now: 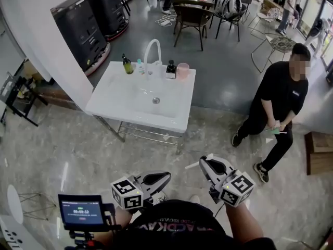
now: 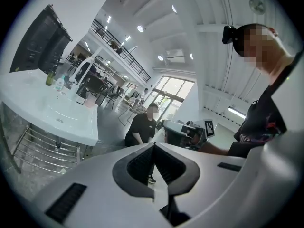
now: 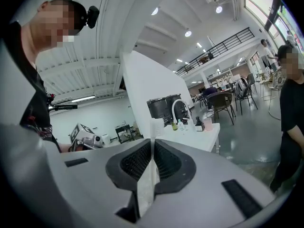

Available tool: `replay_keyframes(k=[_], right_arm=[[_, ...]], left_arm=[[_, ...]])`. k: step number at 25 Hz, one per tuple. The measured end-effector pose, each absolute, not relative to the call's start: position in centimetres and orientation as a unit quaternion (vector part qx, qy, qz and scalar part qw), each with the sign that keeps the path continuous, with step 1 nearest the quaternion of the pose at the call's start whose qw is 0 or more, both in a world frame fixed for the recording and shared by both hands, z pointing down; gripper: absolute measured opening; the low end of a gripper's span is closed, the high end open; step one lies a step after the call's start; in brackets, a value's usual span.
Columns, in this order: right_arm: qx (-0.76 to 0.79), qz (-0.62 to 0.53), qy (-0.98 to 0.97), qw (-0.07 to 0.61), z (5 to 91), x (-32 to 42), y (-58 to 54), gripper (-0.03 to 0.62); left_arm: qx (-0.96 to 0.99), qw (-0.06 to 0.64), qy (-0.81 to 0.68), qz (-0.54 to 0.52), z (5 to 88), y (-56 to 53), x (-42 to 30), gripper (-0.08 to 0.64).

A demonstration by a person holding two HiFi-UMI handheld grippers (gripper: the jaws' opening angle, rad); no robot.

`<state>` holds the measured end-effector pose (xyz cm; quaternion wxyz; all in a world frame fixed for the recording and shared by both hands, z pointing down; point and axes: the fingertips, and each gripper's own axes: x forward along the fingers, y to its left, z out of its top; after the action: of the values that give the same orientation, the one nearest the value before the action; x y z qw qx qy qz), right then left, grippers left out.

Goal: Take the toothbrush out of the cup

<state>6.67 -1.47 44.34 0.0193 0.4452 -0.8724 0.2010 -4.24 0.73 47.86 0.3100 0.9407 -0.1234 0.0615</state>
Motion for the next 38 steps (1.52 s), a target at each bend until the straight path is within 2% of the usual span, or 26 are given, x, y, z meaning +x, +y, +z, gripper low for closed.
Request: replay_keyframes(k=[14,20,38], right_arm=[[0.405,0.225,-0.886,0.001,44.6,9.7,4.0,0.028],[0.385,0.230,-0.894,0.001,45.1,12.1,9.9,0.028],[0.359,0.262,-0.896,-0.010,46.1,10.6,10.9,0.028]], left_arm=[[0.941,0.298,-0.151,0.060,46.8,4.3,1.1,0.008],[0.939,0.297,-0.163,0.057,46.9,9.5,4.4,0.008],[0.937,0.301,-0.173,0.051,46.9,9.6,4.1,0.008]])
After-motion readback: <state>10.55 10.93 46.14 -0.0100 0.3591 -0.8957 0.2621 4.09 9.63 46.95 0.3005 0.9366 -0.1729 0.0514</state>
